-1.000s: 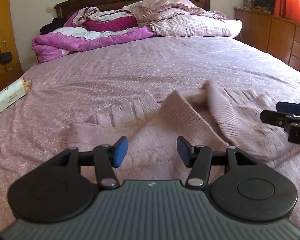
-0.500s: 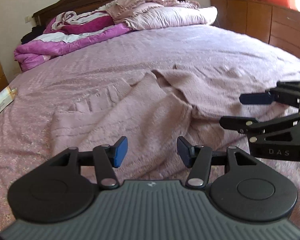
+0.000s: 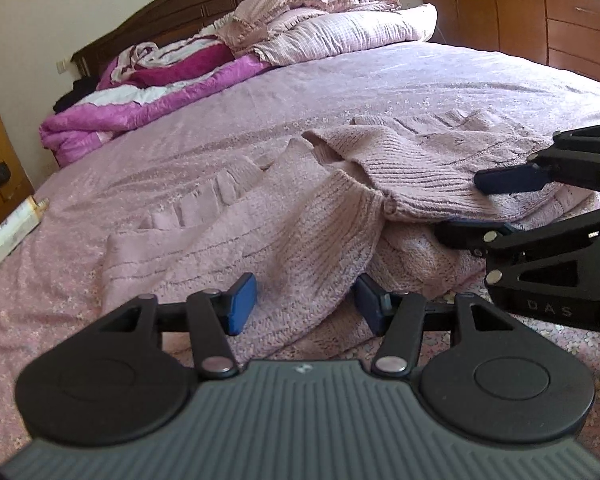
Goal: Fold small clothes
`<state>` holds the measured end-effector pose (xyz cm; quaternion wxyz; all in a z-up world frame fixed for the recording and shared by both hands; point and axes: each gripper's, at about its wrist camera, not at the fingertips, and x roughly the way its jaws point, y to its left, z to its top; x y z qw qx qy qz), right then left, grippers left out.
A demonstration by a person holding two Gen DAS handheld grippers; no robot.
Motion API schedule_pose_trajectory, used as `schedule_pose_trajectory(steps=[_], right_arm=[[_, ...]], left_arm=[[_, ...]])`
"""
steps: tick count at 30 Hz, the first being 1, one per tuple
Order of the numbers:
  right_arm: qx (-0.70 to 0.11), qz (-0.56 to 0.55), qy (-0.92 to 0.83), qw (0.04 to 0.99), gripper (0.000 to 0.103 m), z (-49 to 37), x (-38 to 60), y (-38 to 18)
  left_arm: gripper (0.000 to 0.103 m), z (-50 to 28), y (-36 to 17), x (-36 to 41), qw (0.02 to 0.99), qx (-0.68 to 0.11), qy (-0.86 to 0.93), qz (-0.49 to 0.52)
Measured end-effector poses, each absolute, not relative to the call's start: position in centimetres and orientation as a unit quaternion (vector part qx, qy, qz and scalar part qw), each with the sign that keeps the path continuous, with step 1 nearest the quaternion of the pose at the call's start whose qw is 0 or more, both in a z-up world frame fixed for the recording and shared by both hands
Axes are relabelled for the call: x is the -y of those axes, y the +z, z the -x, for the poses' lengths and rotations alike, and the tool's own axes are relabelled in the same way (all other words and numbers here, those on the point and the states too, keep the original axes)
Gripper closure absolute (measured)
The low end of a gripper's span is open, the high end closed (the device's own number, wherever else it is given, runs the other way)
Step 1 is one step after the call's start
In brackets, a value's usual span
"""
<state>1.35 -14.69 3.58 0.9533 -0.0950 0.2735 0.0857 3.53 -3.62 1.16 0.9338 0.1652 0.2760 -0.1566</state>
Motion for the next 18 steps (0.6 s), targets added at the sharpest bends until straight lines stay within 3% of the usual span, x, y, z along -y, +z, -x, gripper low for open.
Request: schedule_pose_trajectory(steps=[3, 4, 7, 9, 18], right_arm=[[-0.267, 0.116, 0.079, 0.954, 0.069, -1.4, 14.3, 3.4], [-0.265, 0.118, 0.079, 0.954, 0.077, -1.3, 14.2, 3.3], [-0.26, 0.119, 0.081, 0.955, 0.091, -1.3, 14.4, 3.5], [-0.257, 0.107, 0.077, 0.957, 0.094, -1.3, 14.8, 3.7], [-0.218, 0.064, 0.046, 0.973, 0.096, -2.2, 18.6, 7.3]], left_arm=[[0.081, -3.3, 1.3, 3.6, 0.934, -0.271, -0.165, -0.161], [0.087, -3.4, 1.5, 3.4, 0.935, -0.273, -0.165, -0.155], [0.091, -3.7, 2.2, 2.6, 0.939, -0.27, -0.166, -0.13], [0.091, -3.8, 2.9, 2.0, 0.943, -0.262, -0.163, -0.124], [0.093, -6.3, 6.6, -1.1, 0.961, -0.218, -0.112, -0.124]])
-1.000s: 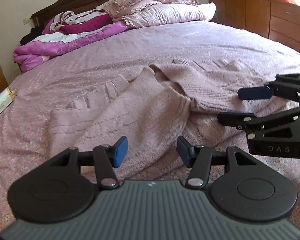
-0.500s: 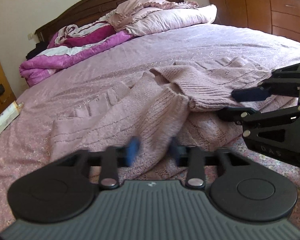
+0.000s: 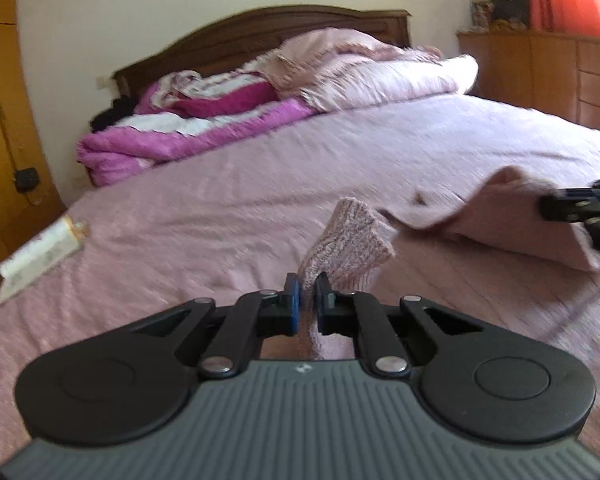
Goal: Fold small clothes
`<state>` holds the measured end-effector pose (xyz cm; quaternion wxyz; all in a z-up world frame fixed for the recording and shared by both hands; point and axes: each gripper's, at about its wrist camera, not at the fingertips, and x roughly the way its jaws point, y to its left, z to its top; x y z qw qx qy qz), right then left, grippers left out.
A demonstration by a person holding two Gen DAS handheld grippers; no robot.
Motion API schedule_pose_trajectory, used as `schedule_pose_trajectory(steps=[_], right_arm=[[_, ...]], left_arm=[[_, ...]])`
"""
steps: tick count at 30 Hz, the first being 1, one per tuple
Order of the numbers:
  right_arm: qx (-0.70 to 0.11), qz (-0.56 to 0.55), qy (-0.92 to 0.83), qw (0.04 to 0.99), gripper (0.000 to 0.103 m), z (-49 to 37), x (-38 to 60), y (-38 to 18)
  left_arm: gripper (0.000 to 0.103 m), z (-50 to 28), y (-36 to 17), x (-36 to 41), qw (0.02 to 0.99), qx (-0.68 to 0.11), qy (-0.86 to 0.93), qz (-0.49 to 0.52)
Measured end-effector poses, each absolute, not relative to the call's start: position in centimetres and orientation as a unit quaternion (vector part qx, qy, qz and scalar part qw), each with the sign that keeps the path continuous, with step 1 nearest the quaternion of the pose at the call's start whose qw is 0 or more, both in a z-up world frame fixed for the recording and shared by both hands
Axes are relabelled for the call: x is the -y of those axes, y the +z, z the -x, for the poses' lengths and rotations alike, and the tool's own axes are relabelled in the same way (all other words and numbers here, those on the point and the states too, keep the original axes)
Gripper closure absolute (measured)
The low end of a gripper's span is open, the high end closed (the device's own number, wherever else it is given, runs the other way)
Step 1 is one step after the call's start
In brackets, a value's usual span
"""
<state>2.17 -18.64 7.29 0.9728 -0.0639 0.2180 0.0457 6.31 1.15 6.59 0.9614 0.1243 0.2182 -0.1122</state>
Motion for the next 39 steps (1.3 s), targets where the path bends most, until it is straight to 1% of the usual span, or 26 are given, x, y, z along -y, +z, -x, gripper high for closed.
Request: schedule_pose_trajectory(steps=[7, 12, 18, 23, 24, 26, 28, 30, 32, 33, 34, 35, 37, 39], right_arm=[[-0.2, 0.069, -0.002, 0.977, 0.096, -5.1, 22.8, 10.1], [-0.213, 0.049, -0.037, 0.975, 0.096, -8.4, 26.1, 10.6], [-0.266, 0.004, -0.069, 0.961, 0.096, -12.9, 29.5, 8.6], [-0.319, 0.014, -0.088, 0.943, 0.096, -16.1, 30.2, 5.0], [-0.33, 0.016, -0.09, 0.939, 0.096, -16.5, 30.3, 4.3], [-0.347, 0.019, -0.099, 0.933, 0.095, -17.2, 30.6, 2.9], [-0.347, 0.0, -0.104, 0.932, 0.093, -17.5, 31.3, 2.3], [-0.347, -0.036, -0.102, 0.932, 0.092, -17.7, 32.2, 2.2], [-0.344, -0.07, -0.096, 0.931, 0.091, -17.6, 33.1, 2.4], [-0.343, -0.084, -0.094, 0.931, 0.088, -17.3, 33.4, 2.7], [-0.34, -0.104, -0.094, 0.93, 0.08, -16.8, 33.8, 3.0], [-0.337, -0.119, -0.092, 0.929, 0.076, -16.4, 34.1, 3.3], [-0.327, -0.137, -0.094, 0.93, 0.06, -15.4, 34.5, 3.8], [-0.318, -0.148, -0.086, 0.932, 0.056, -14.0, 34.7, 4.4]], left_arm=[[0.093, -10.6, 8.2, -3.7, 0.972, -0.199, -0.055, -0.113], [0.093, -14.3, 7.0, -5.0, 0.97, -0.219, -0.02, -0.106], [0.093, -17.4, 3.2, -6.6, 0.958, -0.272, 0.011, -0.089], [0.091, -18.6, 1.0, -7.5, 0.949, -0.302, 0.023, -0.084], [0.089, -18.7, 0.9, -7.6, 0.949, -0.303, 0.021, -0.084], [0.083, -18.7, 0.9, -7.8, 0.948, -0.307, 0.019, -0.079], [0.065, -18.7, 1.0, -8.3, 0.948, -0.309, 0.027, -0.074], [0.057, -18.6, 1.3, -9.1, 0.948, -0.312, 0.031, -0.057], [0.055, -18.5, 1.8, -10.0, 0.947, -0.319, 0.024, -0.029], [0.053, -18.4, 2.0, -10.5, 0.946, -0.322, 0.021, -0.017], [0.05, -18.2, 2.2, -10.9, 0.945, -0.325, 0.02, -0.005], [0.048, -18.0, 2.5, -11.4, 0.946, -0.325, 0.02, 0.004], [0.043, -17.6, 2.8, -11.8, 0.946, -0.322, 0.022, 0.015], [0.043, -17.5, 2.7, -11.9, 0.945, -0.326, 0.024, 0.013]])
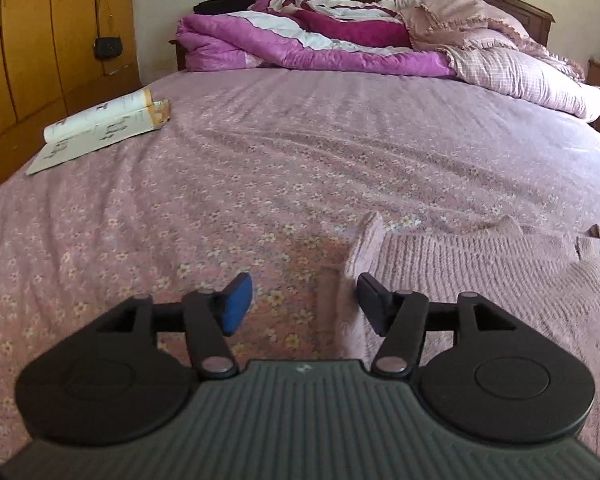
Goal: Fold small clothes
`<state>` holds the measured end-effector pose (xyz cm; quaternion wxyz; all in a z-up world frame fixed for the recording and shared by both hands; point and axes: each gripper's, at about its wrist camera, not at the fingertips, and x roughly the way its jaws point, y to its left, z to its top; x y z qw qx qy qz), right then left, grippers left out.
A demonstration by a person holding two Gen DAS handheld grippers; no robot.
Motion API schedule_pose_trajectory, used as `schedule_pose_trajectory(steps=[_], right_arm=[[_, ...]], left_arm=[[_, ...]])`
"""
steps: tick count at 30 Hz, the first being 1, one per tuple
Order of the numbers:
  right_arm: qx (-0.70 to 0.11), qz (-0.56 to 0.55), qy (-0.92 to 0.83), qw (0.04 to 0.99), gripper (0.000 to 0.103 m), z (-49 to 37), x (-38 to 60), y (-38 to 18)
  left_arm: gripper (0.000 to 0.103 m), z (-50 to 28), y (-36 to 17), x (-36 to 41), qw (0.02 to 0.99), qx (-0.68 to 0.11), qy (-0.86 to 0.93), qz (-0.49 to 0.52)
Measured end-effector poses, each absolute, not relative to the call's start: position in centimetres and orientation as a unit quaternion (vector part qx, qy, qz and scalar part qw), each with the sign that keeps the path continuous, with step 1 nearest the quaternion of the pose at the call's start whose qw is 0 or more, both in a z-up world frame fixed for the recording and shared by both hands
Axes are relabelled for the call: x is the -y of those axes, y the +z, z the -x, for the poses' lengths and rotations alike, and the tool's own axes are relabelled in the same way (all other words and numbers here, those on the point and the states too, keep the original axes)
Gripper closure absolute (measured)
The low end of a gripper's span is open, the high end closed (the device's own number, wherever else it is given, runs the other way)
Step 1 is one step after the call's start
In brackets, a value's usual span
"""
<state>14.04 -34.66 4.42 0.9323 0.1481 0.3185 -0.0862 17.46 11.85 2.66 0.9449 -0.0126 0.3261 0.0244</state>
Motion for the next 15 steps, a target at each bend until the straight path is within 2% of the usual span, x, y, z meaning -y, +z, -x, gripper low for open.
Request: schedule_pose_trajectory(steps=[6, 8, 10, 11, 15], right_arm=[[-0.342, -0.144, -0.083, 0.925, 0.055, -12.7, 34.2, 2.9], [-0.336, -0.147, -0.085, 0.926, 0.051, -12.5, 34.4, 2.1], [-0.333, -0.158, -0.093, 0.925, 0.042, -12.4, 34.6, 1.9], [-0.336, -0.171, -0.096, 0.921, 0.042, -12.3, 34.9, 1.9], [-0.323, -0.235, -0.091, 0.912, 0.039, -10.7, 36.3, 2.4]], left_arm=[[0.043, -17.3, 2.0, -11.4, 0.94, -0.339, 0.03, -0.001], [0.043, -16.9, 2.4, -11.3, 0.939, -0.342, 0.023, 0.002], [0.043, -16.1, 3.0, -11.3, 0.939, -0.344, 0.007, 0.003], [0.043, -15.7, 3.2, -11.3, 0.938, -0.346, 0.001, 0.004], [0.028, -13.7, 4.1, -11.3, 0.933, -0.36, -0.014, 0.003]])
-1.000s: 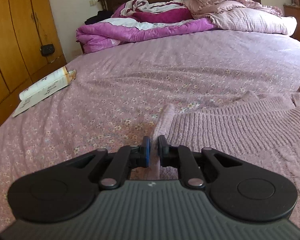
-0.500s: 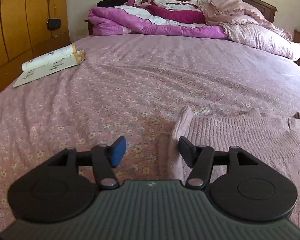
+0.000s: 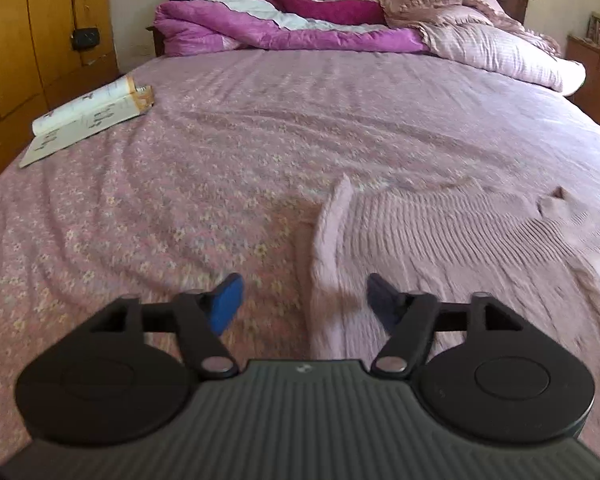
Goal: Fold small clothes
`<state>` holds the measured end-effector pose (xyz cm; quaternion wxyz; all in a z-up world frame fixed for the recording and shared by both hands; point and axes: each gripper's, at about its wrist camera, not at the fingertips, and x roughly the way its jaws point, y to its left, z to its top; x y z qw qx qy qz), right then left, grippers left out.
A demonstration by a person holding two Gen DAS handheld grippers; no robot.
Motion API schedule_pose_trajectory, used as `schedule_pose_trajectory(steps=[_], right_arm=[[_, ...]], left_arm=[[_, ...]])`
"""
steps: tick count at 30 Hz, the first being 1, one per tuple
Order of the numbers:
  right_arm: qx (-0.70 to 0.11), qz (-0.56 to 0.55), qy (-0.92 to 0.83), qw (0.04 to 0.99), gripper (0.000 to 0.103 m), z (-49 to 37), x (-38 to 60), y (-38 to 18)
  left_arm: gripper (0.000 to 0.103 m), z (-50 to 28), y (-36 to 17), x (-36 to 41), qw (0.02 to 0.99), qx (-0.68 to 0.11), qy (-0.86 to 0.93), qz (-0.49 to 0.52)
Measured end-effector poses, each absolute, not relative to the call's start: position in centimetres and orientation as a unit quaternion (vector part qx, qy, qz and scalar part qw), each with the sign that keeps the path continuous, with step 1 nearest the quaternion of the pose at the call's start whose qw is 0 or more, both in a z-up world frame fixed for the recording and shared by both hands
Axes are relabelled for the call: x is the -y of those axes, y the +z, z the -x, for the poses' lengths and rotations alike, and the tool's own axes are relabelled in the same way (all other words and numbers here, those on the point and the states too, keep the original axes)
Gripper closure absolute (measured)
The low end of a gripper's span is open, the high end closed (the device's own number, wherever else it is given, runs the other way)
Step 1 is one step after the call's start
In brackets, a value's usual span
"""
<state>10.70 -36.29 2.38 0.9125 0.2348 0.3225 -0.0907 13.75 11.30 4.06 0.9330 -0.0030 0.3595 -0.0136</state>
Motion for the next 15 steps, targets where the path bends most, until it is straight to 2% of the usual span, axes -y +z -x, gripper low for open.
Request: schedule_pose_trajectory(steps=[4, 11, 13, 15], right_arm=[[-0.302, -0.286, -0.083, 0.906, 0.03, -7.8, 37.3, 2.9], [-0.292, -0.346, -0.06, 0.89, 0.027, -2.3, 37.8, 2.9], [-0.296, -0.35, -0.058, 0.887, 0.021, -1.2, 37.6, 2.8], [-0.299, -0.351, -0.054, 0.886, 0.02, -0.4, 37.4, 2.4]], left_arm=[[0.022, -11.6, 4.4, -11.1, 0.927, -0.375, -0.017, 0.002], [0.022, -7.8, 4.8, -10.5, 0.918, -0.394, -0.029, 0.028], [0.021, -6.8, 4.8, -10.1, 0.917, -0.397, -0.032, 0.03], [0.022, -6.0, 4.8, -9.7, 0.914, -0.402, -0.036, 0.034]])
